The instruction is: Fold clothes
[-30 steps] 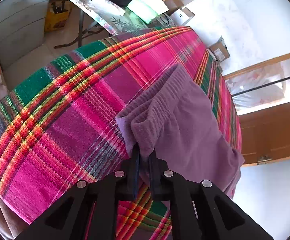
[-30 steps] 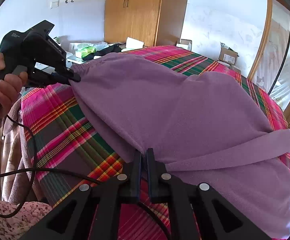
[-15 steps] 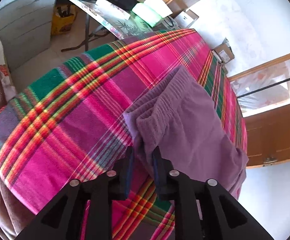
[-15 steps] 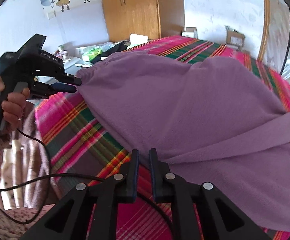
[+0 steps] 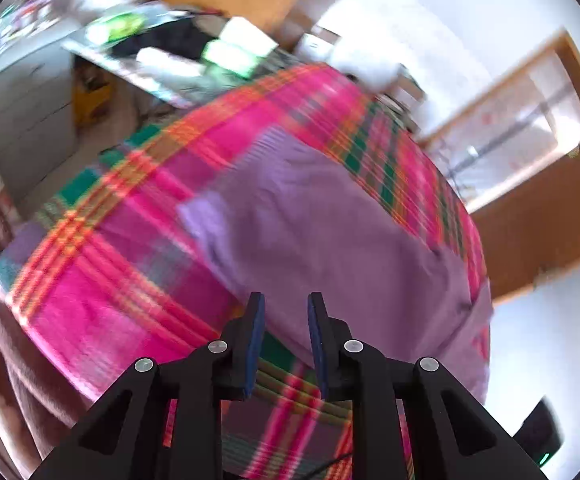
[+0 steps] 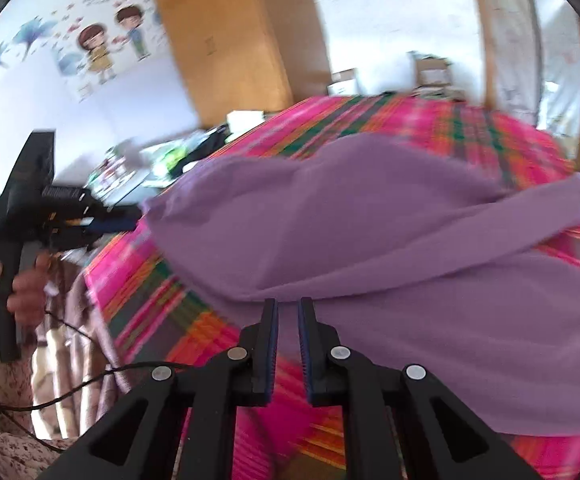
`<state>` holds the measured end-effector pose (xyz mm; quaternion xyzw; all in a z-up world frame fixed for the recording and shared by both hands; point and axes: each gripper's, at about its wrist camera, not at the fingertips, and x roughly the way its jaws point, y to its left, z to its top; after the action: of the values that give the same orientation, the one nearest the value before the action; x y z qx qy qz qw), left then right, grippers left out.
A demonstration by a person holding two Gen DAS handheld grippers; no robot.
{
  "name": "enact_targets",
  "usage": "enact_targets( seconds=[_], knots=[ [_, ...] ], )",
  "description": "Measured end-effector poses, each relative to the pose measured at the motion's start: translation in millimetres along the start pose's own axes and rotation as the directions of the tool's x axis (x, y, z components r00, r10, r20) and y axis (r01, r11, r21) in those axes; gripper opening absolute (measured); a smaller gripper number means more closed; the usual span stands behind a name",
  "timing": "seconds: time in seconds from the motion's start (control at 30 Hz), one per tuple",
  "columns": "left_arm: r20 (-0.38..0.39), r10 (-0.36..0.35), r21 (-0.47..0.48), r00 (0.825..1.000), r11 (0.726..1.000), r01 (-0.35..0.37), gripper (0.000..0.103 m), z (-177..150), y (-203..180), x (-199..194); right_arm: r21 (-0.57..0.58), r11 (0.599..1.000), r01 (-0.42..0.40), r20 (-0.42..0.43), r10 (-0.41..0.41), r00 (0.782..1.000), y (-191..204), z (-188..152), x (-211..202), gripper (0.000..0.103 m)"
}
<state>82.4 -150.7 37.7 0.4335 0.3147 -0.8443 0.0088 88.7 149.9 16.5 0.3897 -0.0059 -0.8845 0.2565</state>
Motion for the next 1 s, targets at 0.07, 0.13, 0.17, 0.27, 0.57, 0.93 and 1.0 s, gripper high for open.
enact_targets(
  seconds=[0.07, 0.13, 0.17, 0.27, 0.57, 0.93, 1.0],
  knots=[
    [-0.025, -0.030, 0.052, 0.999, 0.998, 0.031, 0.023, -7.0, -15.7, 7.6, 0.030, 0.997, 0.066, 0.025, -0.066, 0.998, -23.2, -2.7, -22.5, 0.011],
    [-0.055, -0.054, 0.095, 0.997, 0.994, 0.059, 0.023, -14.2, -29.7, 16.4, 0.068, 0.989, 0.132, 0.043, -0.135, 0.990, -46.0, -7.5, -46.2, 0.011],
    [-0.068, -0.059, 0.112, 0.996, 0.991, 0.066, 0.023, -17.3, -35.7, 20.4, 0.087, 0.983, 0.162, 0.049, -0.167, 0.985, -56.7, -10.2, -57.6, 0.011],
    [-0.102, -0.071, 0.161, 0.992, 0.983, 0.087, 0.023, -25.7, -52.2, 30.3, 0.133, 0.955, 0.264, 0.047, -0.272, 0.961, -89.9, -19.1, -93.5, 0.011],
    [-0.165, -0.087, 0.254, 0.982, 0.959, 0.128, 0.030, -43.7, -89.3, 55.7, 0.119, 0.851, 0.512, -0.045, -0.511, 0.858, -146.8, -45.0, -170.0, 0.012],
    [-0.179, -0.038, 0.380, 0.983, 0.919, 0.105, 0.030, -62.7, -116.2, 81.5, 0.235, 0.896, 0.377, -0.088, -0.367, 0.926, -175.4, -39.7, -75.8, 0.012],
    [-0.181, -0.034, 0.389, 0.983, 0.915, 0.103, 0.030, -64.3, -116.7, 84.2, 0.232, 0.908, 0.349, -0.065, -0.343, 0.937, -174.8, -23.7, -60.9, 0.012]
  ],
)
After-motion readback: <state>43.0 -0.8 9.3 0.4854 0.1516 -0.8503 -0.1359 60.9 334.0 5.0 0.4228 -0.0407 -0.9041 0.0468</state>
